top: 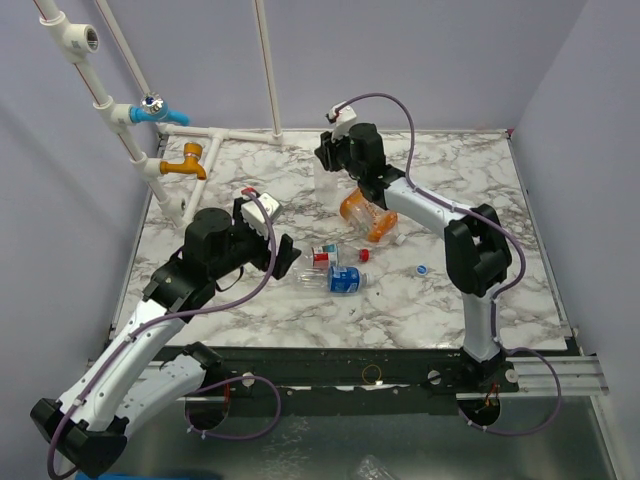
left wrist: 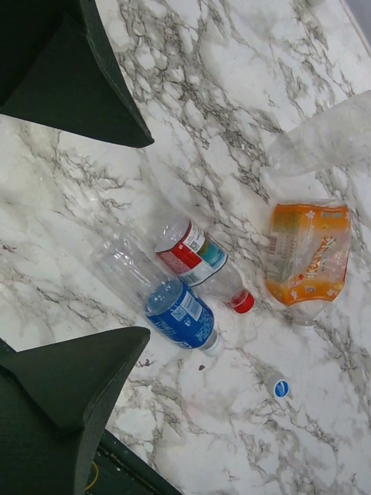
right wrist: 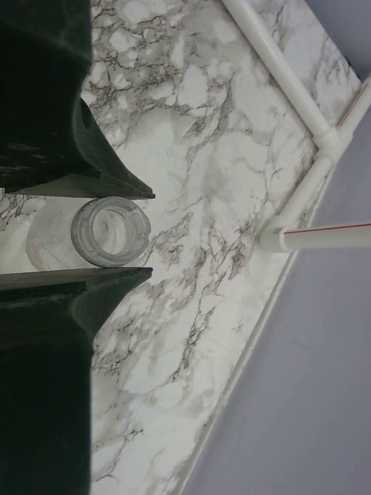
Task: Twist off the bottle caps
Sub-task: Place the plastic bottle at the center of the board.
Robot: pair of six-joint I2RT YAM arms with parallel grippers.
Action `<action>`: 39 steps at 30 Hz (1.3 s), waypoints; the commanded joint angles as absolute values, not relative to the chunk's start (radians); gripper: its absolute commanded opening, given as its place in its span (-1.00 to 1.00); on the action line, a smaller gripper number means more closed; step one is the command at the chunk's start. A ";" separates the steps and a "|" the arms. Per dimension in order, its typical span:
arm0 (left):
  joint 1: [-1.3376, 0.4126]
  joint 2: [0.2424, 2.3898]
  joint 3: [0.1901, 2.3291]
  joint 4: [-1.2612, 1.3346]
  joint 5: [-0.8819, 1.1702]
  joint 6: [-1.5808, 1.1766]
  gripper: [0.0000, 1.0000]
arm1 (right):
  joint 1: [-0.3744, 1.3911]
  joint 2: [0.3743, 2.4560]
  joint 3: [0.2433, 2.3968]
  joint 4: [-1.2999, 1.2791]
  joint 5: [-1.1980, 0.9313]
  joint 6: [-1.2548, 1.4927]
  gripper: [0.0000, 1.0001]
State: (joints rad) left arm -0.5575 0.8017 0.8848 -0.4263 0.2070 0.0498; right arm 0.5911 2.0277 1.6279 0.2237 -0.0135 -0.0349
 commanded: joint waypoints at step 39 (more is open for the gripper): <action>-0.554 0.911 0.938 -0.467 0.358 0.141 0.98 | 0.580 1.768 1.504 0.242 -0.113 0.132 1.00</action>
